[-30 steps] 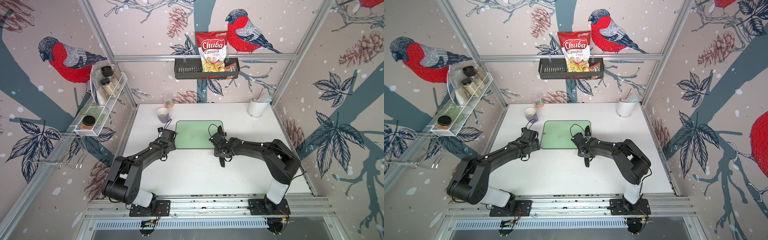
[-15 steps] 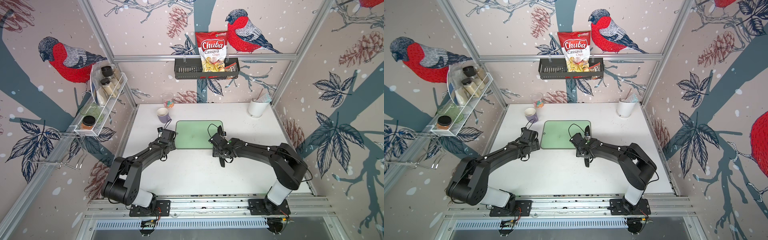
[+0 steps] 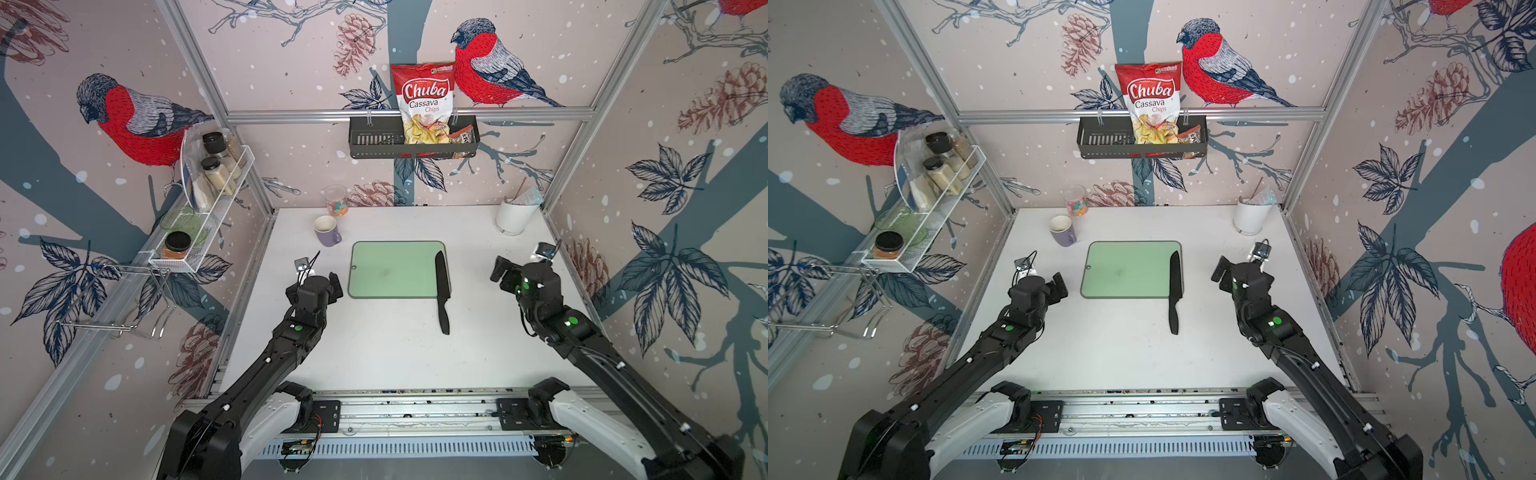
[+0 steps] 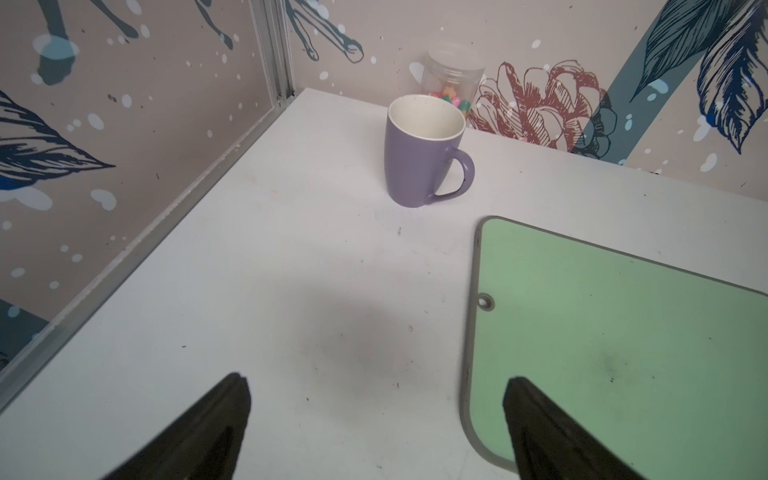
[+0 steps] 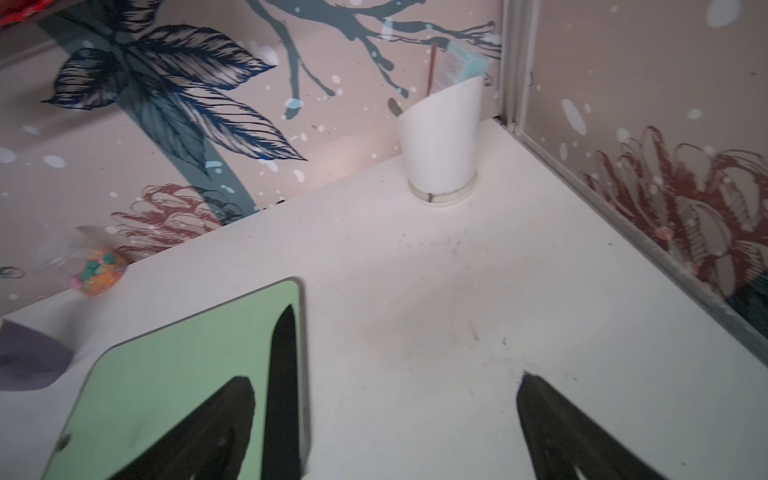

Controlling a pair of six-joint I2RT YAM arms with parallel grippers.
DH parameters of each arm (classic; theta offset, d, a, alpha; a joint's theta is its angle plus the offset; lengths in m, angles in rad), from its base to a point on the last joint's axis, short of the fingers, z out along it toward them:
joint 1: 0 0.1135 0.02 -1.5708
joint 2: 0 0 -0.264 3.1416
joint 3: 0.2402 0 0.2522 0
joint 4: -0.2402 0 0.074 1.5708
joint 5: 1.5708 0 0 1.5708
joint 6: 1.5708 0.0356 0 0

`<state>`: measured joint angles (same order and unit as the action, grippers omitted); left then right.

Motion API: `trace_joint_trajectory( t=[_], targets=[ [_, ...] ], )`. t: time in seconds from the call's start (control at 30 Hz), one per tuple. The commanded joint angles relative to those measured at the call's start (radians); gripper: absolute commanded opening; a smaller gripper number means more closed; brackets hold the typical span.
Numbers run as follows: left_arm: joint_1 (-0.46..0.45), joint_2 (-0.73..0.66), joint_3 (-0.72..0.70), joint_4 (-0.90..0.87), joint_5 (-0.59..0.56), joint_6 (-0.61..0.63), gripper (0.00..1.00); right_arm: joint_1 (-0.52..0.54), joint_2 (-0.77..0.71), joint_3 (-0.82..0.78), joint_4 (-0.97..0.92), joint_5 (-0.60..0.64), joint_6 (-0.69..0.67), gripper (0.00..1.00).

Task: Align the knife with the edge of the cutting board
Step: Reset both arms

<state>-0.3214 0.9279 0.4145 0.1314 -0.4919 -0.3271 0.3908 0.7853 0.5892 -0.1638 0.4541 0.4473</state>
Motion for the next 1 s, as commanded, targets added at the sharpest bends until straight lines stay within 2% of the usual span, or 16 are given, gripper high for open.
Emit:
trace_joint_trajectory(
  t=[0.0,0.17,0.3,0.37,0.43,0.47,0.5,0.53,0.63,0.7,0.73,0.77,0.8,0.87,0.93,0.97],
  targets=[
    [-0.004,-0.016,-0.056,0.257,-0.071,0.136,0.97,-0.117,-0.076,-0.131,0.176,-0.046,-0.091,1.00],
    [-0.004,0.136,-0.034,0.329,-0.159,0.284,0.95,-0.230,-0.015,-0.218,0.261,-0.037,-0.137,1.00],
    [0.000,0.322,-0.070,0.602,-0.138,0.422,0.95,-0.309,0.158,-0.205,0.347,-0.103,-0.158,1.00],
    [0.002,0.412,-0.059,0.666,-0.141,0.483,0.95,-0.324,0.227,-0.204,0.405,-0.117,-0.170,1.00],
    [0.014,0.522,-0.032,0.730,-0.150,0.513,0.95,-0.325,0.305,-0.268,0.596,-0.073,-0.187,1.00],
    [0.017,0.589,-0.017,0.789,-0.161,0.536,0.95,-0.325,0.361,-0.318,0.767,-0.049,-0.197,1.00],
    [0.022,0.617,0.014,0.788,-0.183,0.545,0.95,-0.313,0.392,-0.323,0.839,-0.020,-0.228,1.00],
    [0.030,0.610,0.052,0.685,-0.195,0.517,0.95,-0.301,0.411,-0.311,0.852,-0.012,-0.244,1.00],
    [0.140,0.569,0.044,0.612,0.024,0.417,0.95,-0.276,0.543,-0.407,1.235,-0.056,-0.358,1.00],
    [0.238,0.562,-0.032,0.711,0.203,0.350,0.95,-0.286,0.751,-0.439,1.466,-0.082,-0.366,1.00],
    [0.260,0.599,-0.068,0.808,0.229,0.333,0.95,-0.272,0.818,-0.435,1.607,-0.070,-0.390,1.00],
    [0.260,0.636,-0.097,0.930,0.246,0.345,0.95,-0.245,0.792,-0.428,1.571,-0.039,-0.415,1.00],
    [0.258,0.623,-0.106,0.929,0.274,0.359,0.95,-0.245,0.735,-0.387,1.407,-0.053,-0.420,1.00],
    [0.257,0.588,-0.070,0.799,0.315,0.376,0.96,-0.299,0.724,-0.244,1.076,-0.191,-0.397,1.00],
    [0.256,0.628,-0.038,0.803,0.280,0.367,0.96,-0.342,0.723,-0.233,1.070,-0.261,-0.366,1.00],
    [0.256,0.623,-0.026,0.771,0.254,0.357,0.96,-0.337,0.722,-0.222,1.041,-0.241,-0.362,1.00]
  ],
)
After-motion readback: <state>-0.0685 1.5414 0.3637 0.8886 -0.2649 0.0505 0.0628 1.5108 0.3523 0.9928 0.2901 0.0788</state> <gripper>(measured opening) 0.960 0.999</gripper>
